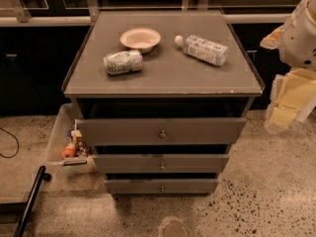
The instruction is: Open top drawer
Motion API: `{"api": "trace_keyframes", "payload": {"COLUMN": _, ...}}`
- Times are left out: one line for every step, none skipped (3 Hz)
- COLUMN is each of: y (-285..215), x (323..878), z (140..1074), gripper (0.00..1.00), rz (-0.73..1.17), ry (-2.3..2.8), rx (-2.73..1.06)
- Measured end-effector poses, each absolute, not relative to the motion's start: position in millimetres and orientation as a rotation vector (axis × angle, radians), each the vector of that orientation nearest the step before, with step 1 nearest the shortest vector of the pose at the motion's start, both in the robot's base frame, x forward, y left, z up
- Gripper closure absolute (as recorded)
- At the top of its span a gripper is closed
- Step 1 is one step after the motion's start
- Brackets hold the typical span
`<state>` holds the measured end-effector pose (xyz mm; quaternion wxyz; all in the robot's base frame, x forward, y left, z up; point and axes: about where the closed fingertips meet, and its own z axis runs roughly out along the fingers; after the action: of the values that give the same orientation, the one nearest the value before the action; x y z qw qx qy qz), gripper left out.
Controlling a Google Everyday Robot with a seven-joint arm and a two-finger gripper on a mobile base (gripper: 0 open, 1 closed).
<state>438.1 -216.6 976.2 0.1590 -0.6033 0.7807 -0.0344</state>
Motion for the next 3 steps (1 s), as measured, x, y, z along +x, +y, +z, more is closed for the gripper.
{"api": "trace_keyframes", "payload": {"y": -217, "x": 438, "z": 976, "gripper": 0.00, "rz": -0.098, "ry": 2.232, "rx": -1.725}}
{"api": "trace_keyframes", "payload": {"y": -219, "x": 440, "z": 966, "gripper": 0.00, "rz": -0.076, "ry": 2.229, "rx": -1.728}}
{"api": "trace_keyframes", "payload": {"y": -225, "x": 443, "z": 932, "gripper": 0.00, "rz": -0.052, "ry": 2.236, "rx": -1.767}}
